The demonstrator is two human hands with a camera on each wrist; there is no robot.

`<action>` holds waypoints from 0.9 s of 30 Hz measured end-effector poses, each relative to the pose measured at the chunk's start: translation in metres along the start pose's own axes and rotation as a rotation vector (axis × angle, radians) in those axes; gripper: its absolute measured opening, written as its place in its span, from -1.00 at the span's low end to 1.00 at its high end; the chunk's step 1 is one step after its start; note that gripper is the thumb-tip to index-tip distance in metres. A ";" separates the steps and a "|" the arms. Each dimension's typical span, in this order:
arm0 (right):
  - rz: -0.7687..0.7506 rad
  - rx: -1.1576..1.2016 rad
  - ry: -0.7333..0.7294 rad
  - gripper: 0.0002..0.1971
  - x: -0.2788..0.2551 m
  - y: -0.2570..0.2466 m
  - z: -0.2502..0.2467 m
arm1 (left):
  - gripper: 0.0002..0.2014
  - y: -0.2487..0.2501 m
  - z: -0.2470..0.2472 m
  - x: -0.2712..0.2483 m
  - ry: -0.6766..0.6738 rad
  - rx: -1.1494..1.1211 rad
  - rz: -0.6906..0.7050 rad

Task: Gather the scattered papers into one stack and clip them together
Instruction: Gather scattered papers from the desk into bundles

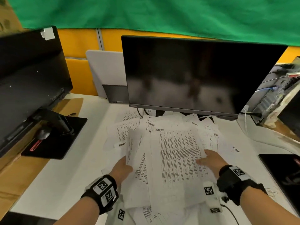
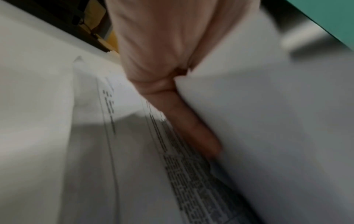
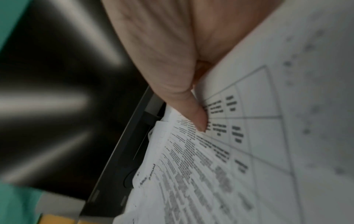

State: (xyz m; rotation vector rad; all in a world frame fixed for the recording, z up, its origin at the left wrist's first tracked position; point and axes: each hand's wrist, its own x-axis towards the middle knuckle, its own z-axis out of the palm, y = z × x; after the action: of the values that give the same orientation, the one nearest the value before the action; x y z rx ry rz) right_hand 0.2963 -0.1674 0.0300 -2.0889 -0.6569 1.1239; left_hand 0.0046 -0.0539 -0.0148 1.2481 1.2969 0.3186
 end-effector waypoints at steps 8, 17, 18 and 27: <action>-0.001 0.310 -0.091 -0.67 -0.004 0.020 0.017 | -0.61 -0.004 -0.006 -0.010 0.012 -0.286 0.006; 0.007 0.289 -0.239 -0.58 -0.011 0.018 0.046 | -0.43 0.005 0.014 -0.010 -0.108 -0.169 0.055; 0.015 0.295 -0.247 -0.60 -0.011 0.019 0.046 | -0.37 0.006 0.014 -0.010 -0.095 -0.137 0.061; 0.032 0.578 -0.313 -0.60 -0.011 0.017 0.031 | -0.57 0.020 0.013 -0.017 -0.096 -0.289 0.082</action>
State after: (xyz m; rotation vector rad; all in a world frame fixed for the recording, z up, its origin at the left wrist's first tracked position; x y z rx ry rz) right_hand 0.2666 -0.1761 0.0107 -1.4533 -0.3744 1.4691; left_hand 0.0190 -0.0662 0.0082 1.0584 1.0768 0.4811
